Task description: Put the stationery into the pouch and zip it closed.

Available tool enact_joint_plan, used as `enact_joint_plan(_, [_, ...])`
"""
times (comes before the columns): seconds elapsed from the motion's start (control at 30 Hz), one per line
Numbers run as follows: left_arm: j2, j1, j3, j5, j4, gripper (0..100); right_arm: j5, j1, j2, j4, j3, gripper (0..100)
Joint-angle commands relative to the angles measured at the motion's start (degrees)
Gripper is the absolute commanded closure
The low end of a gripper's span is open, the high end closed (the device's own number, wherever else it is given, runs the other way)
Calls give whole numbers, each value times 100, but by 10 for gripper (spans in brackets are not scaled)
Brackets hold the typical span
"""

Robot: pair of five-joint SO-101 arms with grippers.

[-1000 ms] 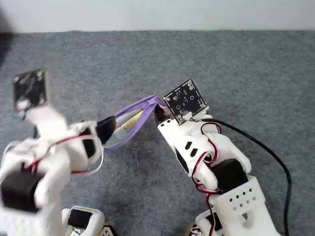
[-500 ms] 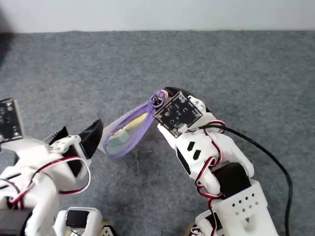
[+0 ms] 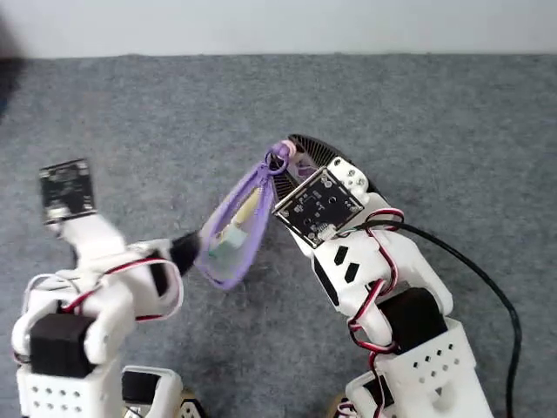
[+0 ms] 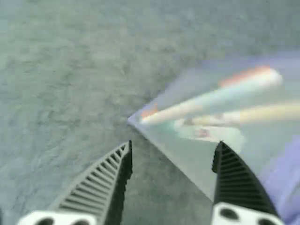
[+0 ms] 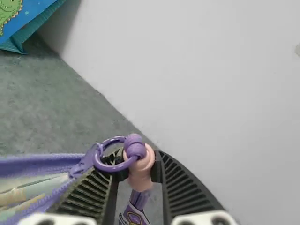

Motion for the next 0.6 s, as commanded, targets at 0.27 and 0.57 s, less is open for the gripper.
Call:
enact_joint_plan(0.27, [870,1776,-119,-26,-1292,848,-53,-400,752,171,-1741,991])
enact_joint_plan(0.57, [1749,1837,-1077,316,-1275,848,-923,-514,892,2712,-2681,991])
